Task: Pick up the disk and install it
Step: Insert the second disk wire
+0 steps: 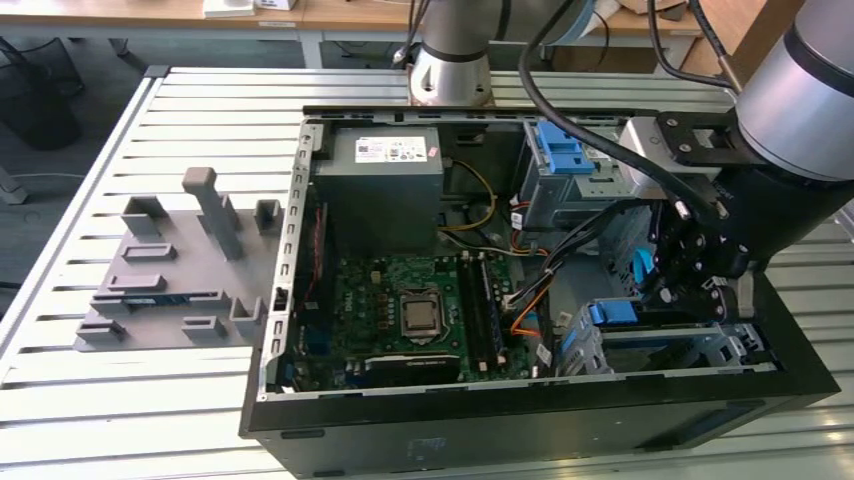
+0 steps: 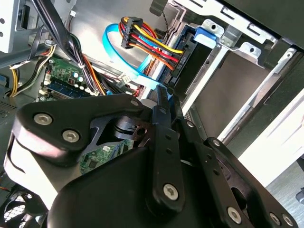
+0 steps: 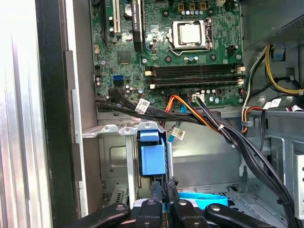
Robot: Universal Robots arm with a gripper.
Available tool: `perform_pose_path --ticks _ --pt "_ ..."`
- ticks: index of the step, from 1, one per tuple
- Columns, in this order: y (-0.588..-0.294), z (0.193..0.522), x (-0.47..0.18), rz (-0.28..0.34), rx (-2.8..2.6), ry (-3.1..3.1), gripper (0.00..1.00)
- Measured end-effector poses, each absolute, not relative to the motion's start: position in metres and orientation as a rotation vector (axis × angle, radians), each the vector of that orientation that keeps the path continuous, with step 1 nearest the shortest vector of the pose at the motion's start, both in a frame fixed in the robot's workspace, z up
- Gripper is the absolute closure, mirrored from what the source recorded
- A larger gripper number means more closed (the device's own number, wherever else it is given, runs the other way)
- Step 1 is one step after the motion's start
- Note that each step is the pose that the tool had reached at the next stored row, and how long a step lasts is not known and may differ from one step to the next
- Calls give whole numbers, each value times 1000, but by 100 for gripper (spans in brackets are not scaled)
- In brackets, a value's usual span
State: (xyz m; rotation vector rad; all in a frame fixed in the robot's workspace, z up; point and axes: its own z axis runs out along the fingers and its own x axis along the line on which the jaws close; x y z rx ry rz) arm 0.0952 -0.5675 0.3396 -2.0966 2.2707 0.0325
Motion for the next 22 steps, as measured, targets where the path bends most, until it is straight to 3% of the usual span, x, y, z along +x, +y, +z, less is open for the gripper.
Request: perform_pose_path --ticks 22 --pt "-568 335 100 32 -2088 2279 84"
